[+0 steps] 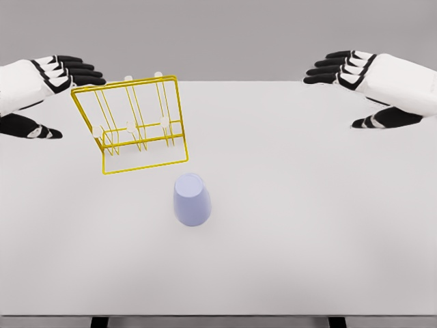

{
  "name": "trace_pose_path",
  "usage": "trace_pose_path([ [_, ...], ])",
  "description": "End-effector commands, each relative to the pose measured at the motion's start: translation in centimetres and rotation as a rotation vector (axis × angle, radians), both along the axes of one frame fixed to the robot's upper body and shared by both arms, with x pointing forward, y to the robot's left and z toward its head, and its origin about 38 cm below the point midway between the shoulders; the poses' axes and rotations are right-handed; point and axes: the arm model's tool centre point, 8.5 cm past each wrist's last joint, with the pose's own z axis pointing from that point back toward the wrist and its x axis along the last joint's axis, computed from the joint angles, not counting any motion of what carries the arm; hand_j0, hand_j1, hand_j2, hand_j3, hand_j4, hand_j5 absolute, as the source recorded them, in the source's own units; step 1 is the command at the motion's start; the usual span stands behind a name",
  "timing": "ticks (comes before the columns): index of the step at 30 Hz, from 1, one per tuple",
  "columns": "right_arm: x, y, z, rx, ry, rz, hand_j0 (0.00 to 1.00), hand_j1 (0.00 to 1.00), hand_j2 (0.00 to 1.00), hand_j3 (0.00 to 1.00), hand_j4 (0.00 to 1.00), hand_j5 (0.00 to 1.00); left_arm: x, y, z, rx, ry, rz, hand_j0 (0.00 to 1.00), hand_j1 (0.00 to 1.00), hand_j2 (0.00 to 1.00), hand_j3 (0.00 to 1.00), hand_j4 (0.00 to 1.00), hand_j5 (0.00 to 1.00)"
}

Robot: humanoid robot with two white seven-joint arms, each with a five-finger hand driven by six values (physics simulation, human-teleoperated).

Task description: Place the cup on the cup holder with both arms

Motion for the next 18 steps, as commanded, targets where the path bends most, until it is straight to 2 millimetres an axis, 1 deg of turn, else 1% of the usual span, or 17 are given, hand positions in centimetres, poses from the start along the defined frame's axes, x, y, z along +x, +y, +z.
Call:
trace_pose_path([
  [1,-0.6,-2.1,3.0,0.015,-0.068,-0.049,1.00,1.00,1.00,1.00,1.00,1.00,0.1,-0.8,-1.9,0.033,0.083,-0.030,1.00,1.00,1.00,1.00,1.00,1.00],
  [2,-0.7,-2.4,2.8,0.003,-0.058,-0.056,1.00,1.00,1.00,1.00,1.00,1.00,0.4,-1.5,-1.6,0.035,0.081,-0.050,1.00,1.00,1.00,1.00,1.00,1.00],
  [3,-0.9,-2.9,2.2,-0.015,-0.038,-0.066,1.00,1.00,1.00,1.00,1.00,1.00,0.7,-2.5,-1.1,0.021,0.086,-0.087,1.00,1.00,1.00,1.00,1.00,1.00],
  [5,-1.0,-3.2,1.9,-0.025,-0.025,-0.075,1.00,1.00,1.00,1.00,1.00,1.00,1.2,-4.4,-0.3,0.018,0.098,-0.155,1.00,1.00,1.00,1.00,1.00,1.00],
  [6,-1.1,-3.2,0.5,-0.020,0.010,-0.073,1.00,1.00,1.00,1.00,1.00,1.00,1.4,-5.9,-0.4,0.016,0.123,-0.205,1.00,1.00,1.00,1.00,1.00,1.00],
  [7,-1.3,-3.0,-0.2,-0.012,0.027,-0.070,1.00,1.00,1.00,1.00,1.00,1.00,1.4,-6.9,-0.2,0.026,0.129,-0.237,1.00,1.00,1.00,1.00,1.00,1.00],
  [9,-1.4,-2.8,0.0,0.003,0.025,-0.058,1.00,1.00,1.00,1.00,1.00,1.00,1.3,-8.6,0.2,0.052,0.121,-0.289,1.00,1.00,1.00,1.00,1.00,1.00],
  [10,-1.5,-2.5,-1.1,0.004,0.056,-0.047,1.00,1.00,1.00,1.00,1.00,1.00,1.4,-9.7,0.4,0.060,0.115,-0.317,1.00,1.00,1.00,1.00,1.00,1.00],
  [11,-2.2,-2.7,-4.2,-0.004,0.141,-0.056,1.00,1.00,1.00,1.00,1.00,1.00,1.5,-10.8,0.4,0.077,0.116,-0.344,1.00,1.00,1.00,1.00,1.00,1.00],
  [12,-2.7,-3.0,-5.8,-0.002,0.183,-0.065,1.00,1.00,1.00,1.00,1.00,1.00,1.2,-12.5,0.4,0.104,0.113,-0.393,1.00,1.00,1.00,1.00,1.00,1.00],
  [13,-2.7,-3.1,-5.7,-0.003,0.182,-0.068,1.00,1.00,1.00,1.00,1.00,1.00,1.1,-13.4,0.2,0.123,0.118,-0.421,0.99,0.99,0.99,0.99,0.99,0.99],
  [14,-2.7,-2.9,-5.9,0.011,0.181,-0.065,1.00,1.00,1.00,1.00,1.00,1.00,0.9,-14.8,-0.2,0.141,0.123,-0.458,0.99,0.99,0.99,0.99,0.99,0.99],
  [15,-2.6,-1.9,-6.9,0.097,0.179,-0.056,1.00,1.00,1.00,1.00,1.00,1.00,0.8,-15.9,-0.9,0.162,0.130,-0.485,0.99,0.99,0.99,0.99,0.99,0.99],
  [16,-2.7,-1.6,-7.7,0.138,0.187,-0.057,1.00,1.00,1.00,1.00,1.00,1.00,0.8,-16.3,-0.9,0.166,0.123,-0.491,0.99,0.99,0.99,0.99,0.99,0.99],
  [17,-3.1,-1.8,-8.4,0.161,0.201,-0.070,1.00,1.00,1.00,1.00,1.00,1.00,0.8,-16.3,-1.0,0.177,0.117,-0.489,0.99,0.99,0.99,0.99,0.99,0.99],
  [18,-3.8,-2.7,-9.4,0.176,0.223,-0.101,1.00,1.00,1.00,1.00,1.00,1.00,0.9,-16.4,-1.7,0.213,0.111,-0.484,0.99,0.99,0.99,0.99,0.99,0.99],
])
